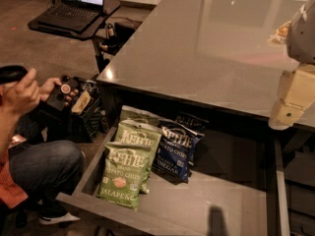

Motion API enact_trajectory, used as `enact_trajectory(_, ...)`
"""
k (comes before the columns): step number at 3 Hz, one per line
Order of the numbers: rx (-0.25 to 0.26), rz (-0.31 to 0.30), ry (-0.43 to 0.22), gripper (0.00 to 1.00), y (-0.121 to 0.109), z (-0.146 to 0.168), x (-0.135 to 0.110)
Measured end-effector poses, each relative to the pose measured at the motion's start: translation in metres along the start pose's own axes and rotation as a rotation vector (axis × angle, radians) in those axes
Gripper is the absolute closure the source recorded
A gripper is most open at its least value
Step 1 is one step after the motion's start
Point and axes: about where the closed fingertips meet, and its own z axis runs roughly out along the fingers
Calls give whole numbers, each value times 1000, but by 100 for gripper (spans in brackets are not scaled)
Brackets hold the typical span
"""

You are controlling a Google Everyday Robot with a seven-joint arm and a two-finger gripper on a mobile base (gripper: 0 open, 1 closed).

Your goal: Pick blue chip bag from top drawer and place on counter

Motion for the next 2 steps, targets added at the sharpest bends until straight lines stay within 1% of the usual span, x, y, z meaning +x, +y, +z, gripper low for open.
enact_trajectory(1, 0, 0, 0, 0, 0, 0, 0)
enact_trajectory(2, -9, 6, -13, 0, 11, 4, -3)
